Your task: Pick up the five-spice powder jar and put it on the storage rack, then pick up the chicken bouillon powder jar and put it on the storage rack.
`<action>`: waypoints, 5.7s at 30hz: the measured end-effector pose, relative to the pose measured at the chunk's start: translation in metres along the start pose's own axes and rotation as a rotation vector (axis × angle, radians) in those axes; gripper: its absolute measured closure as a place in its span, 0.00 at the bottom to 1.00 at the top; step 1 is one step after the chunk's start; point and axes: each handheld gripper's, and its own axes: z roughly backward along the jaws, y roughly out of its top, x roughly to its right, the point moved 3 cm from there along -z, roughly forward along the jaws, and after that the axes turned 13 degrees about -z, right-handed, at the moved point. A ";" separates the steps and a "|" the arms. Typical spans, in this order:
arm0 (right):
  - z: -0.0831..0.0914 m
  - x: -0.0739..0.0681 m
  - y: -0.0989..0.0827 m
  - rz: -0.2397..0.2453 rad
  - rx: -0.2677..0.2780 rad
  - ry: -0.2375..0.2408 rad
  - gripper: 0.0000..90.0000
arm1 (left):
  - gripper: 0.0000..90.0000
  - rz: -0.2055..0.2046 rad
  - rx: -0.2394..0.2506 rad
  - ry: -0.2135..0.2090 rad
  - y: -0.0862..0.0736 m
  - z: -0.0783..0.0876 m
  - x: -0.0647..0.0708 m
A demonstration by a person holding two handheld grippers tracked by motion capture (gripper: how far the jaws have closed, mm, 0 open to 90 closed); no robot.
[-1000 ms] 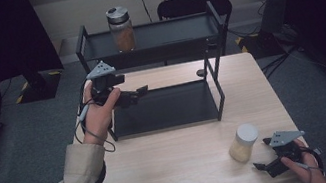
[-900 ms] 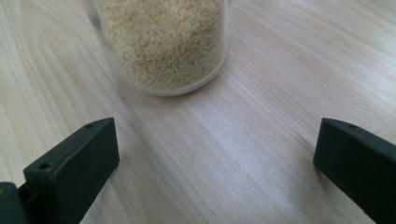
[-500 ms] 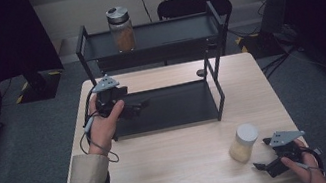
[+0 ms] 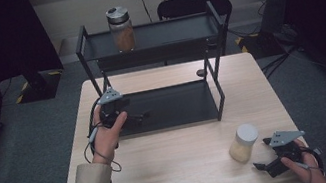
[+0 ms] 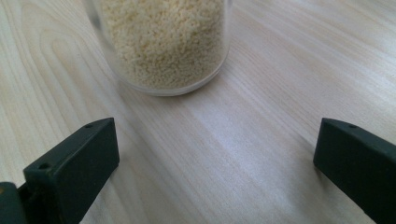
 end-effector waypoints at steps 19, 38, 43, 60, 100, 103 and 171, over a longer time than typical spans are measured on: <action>0.000 0.000 0.000 0.000 0.000 0.000 0.00 | 0.02 0.033 -0.051 -0.012 -0.041 -0.008 0.004; 0.000 0.000 0.000 0.000 0.001 0.000 0.00 | 0.02 0.061 -0.084 -0.019 -0.079 -0.015 0.012; 0.000 0.000 0.000 -0.001 0.000 0.000 0.00 | 0.02 0.069 -0.096 -0.014 -0.089 -0.014 0.014; 0.000 0.000 0.000 -0.001 0.001 0.000 0.00 | 0.02 0.051 -0.156 0.013 -0.113 -0.012 0.024; 0.000 -0.002 0.001 -0.007 0.000 -0.008 0.00 | 0.00 -0.082 -0.326 0.091 -0.131 -0.006 0.045; -0.001 -0.001 0.001 -0.010 0.000 -0.006 0.00 | 0.00 -0.082 -0.326 0.091 -0.131 -0.006 0.045; -0.021 -0.037 0.096 -0.107 0.234 0.103 0.37 | 0.00 -0.082 -0.326 0.092 -0.132 -0.005 0.045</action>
